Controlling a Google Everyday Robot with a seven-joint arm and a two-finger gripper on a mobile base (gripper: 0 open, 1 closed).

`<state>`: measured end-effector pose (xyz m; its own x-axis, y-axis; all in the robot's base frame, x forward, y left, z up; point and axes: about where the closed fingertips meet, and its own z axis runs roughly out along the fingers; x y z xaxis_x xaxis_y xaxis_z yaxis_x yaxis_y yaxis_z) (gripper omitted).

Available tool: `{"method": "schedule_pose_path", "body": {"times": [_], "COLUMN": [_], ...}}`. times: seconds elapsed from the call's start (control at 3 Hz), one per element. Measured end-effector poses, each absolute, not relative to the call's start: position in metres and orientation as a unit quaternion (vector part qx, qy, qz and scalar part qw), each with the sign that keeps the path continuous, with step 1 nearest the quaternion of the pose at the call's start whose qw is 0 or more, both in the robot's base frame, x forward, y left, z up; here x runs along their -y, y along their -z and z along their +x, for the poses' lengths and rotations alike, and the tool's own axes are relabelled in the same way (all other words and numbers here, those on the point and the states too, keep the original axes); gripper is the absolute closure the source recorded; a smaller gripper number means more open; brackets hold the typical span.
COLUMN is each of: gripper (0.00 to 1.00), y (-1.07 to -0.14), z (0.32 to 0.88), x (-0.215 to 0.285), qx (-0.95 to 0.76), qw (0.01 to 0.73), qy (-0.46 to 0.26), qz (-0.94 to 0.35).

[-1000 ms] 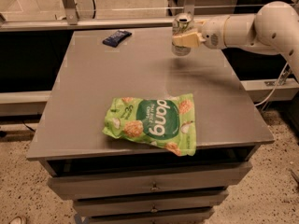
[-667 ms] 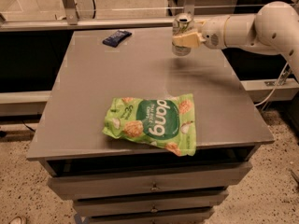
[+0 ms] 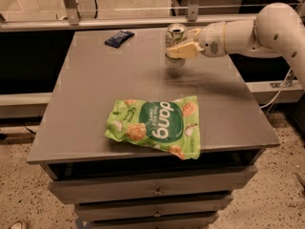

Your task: Move 7up can near green rice chip bag

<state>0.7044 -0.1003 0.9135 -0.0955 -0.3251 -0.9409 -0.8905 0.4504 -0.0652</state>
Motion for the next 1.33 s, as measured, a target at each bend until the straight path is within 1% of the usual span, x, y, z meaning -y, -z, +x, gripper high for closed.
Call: {"method": "schedule_pose_path", "body": {"times": [0.33,1.0,1.33], "gripper": [1.0,1.0,0.85], "y": [-0.918,-0.917,-0.904], "z": [0.674,0.618,0.603], "x": [0.092,0.107,0.116], "qx": [-0.675,-0.683,-0.692], "qw": [0.49,0.458,0.438], "qy": [-0.298,-0.342,-0.361], "qz": [-0.464,-0.456,-0.446]}}
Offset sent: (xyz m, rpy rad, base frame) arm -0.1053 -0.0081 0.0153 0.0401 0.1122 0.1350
